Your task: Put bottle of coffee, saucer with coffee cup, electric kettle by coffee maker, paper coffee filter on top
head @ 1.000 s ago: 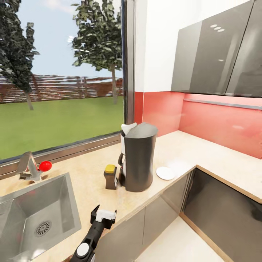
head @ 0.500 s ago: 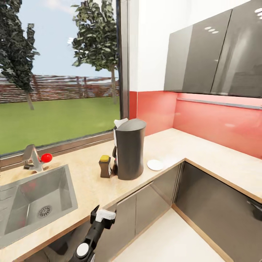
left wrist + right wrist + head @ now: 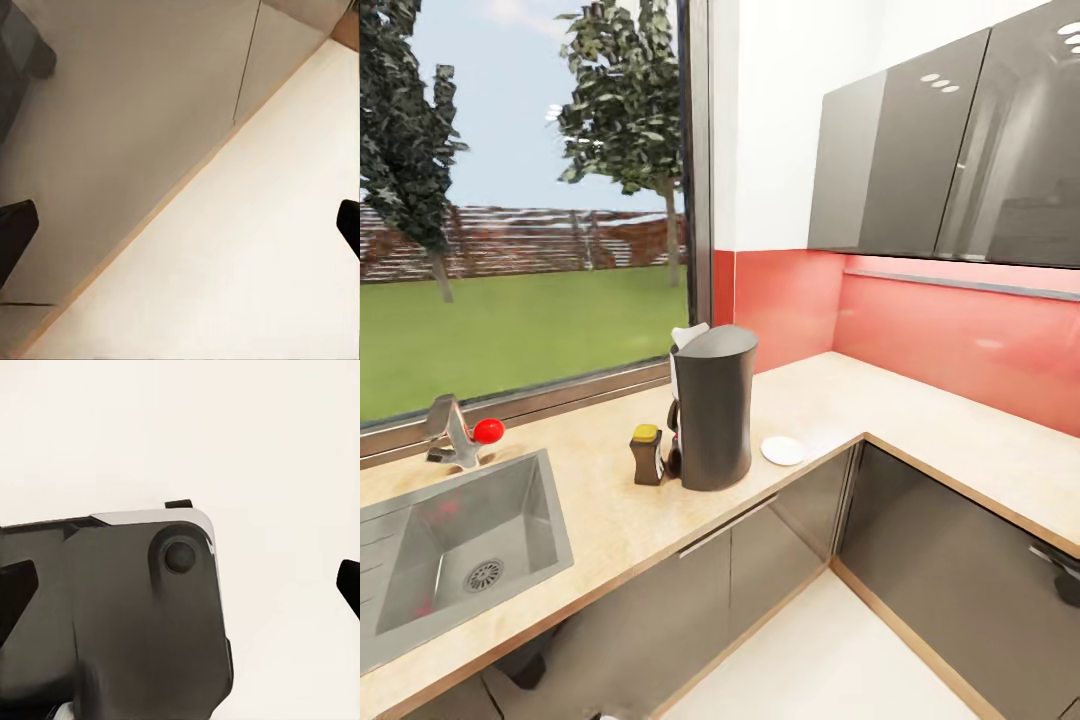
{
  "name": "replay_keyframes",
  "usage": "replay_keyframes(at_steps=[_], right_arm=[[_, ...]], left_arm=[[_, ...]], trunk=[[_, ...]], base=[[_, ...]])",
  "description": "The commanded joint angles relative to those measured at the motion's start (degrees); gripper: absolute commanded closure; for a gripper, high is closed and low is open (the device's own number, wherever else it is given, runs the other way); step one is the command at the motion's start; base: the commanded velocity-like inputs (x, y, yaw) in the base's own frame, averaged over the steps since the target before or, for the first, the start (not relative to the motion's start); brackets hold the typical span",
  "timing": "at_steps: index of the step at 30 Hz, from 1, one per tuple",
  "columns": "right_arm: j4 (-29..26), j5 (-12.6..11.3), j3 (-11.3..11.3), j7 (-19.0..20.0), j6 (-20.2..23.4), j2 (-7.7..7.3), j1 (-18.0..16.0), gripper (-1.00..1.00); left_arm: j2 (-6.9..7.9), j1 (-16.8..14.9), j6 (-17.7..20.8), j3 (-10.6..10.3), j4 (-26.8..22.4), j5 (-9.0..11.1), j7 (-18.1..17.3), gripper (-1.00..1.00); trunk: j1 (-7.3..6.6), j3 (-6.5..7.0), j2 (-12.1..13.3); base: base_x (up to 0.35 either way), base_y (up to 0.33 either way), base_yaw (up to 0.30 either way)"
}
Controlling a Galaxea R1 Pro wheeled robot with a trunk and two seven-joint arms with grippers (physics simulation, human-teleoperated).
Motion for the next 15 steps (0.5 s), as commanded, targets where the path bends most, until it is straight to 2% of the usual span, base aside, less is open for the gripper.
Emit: replay_keyframes(at_steps=[1,3,5,8,12,15], right_arm=[[-0.02,0.24,-0.38,-0.05,-0.15,0.06,0.01,-1.0],[-0.05,0.23,-0.37,-0.05,-0.15,0.08,0.01,-1.0],[-0.15,0.23,-0.35,-0.04,-0.15,0.21,0.01,-1.0],[-0.18,0.23,-0.36,-0.06,-0.15,0.3,0.01,-1.0],[-0.26,0.17,-0.38,-0.1,-0.06,0.34,0.01,-1.0],[-1.01,0.2,-0.32,0.01,0.15,0.35,0.01,-1.0]], left_arm=[[0.45,0.01,-0.13,-0.02,2.11,-0.44,0.17,-1.0],[2.23,0.33,-0.02,-0.02,7.5,-0.37,0.21,-1.0],[4.99,0.66,0.28,0.03,13.31,-0.1,0.36,-1.0],[6.71,0.83,0.41,0.01,16.56,0.09,0.34,-1.0],[7.61,1.36,1.36,-0.06,21.26,0.17,0.23,-1.0],[7.6,3.53,8.33,0.03,22.19,0.2,0.37,-1.0]], trunk=[[0.02,-0.02,-0.05],[0.02,-0.02,-0.05],[0.02,-0.02,-0.05],[0.02,-0.02,-0.05],[0.02,-0.02,-0.05],[0.02,-0.02,-0.05]], base=[[0.0,0.0,0.055],[0.0,0.0,0.166],[0.0,0.0,0.249],[0.0,0.0,0.266],[0.0,0.0,0.274],[0.0,0.0,0.276]])
